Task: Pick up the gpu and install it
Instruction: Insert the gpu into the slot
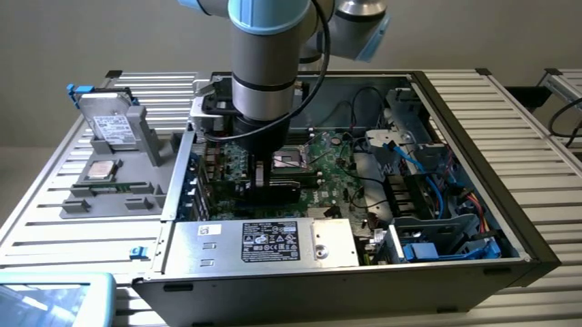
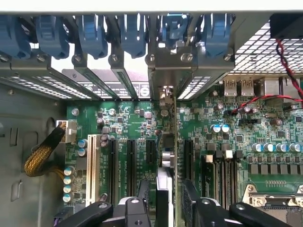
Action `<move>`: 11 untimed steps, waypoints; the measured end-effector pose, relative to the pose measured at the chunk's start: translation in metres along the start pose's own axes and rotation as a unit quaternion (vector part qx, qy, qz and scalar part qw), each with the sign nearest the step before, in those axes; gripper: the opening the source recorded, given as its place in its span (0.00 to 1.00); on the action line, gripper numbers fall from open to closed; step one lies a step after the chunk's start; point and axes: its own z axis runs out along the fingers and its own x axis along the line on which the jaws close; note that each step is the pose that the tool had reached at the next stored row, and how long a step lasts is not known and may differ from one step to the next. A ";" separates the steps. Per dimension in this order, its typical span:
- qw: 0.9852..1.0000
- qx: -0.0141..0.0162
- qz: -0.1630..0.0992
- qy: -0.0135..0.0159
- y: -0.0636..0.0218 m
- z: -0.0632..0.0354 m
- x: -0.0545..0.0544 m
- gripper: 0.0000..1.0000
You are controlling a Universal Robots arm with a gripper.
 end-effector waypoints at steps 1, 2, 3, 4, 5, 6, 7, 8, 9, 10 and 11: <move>1.000 0.000 0.000 0.000 0.0002 -0.0028 0.000 0.42; 1.000 0.000 0.000 0.000 0.0005 -0.0059 0.000 0.42; 1.000 0.000 0.000 0.000 0.0007 -0.0088 0.000 0.42; 1.000 0.000 0.000 0.001 0.0010 -0.0119 0.000 0.42; 1.000 0.000 0.000 0.001 0.0014 -0.0158 0.000 0.42; 1.000 0.000 0.000 0.002 0.0018 -0.0197 0.000 0.42; 1.000 0.000 0.000 0.002 0.0021 -0.0237 0.000 0.42; 1.000 0.000 0.000 0.003 0.0025 -0.0274 0.000 0.42; 1.000 0.000 0.000 0.004 0.0028 -0.0309 0.000 0.42; 1.000 0.000 0.000 0.004 0.0031 -0.0347 0.000 0.42; 1.000 0.000 0.000 0.005 0.0034 -0.0388 0.000 0.42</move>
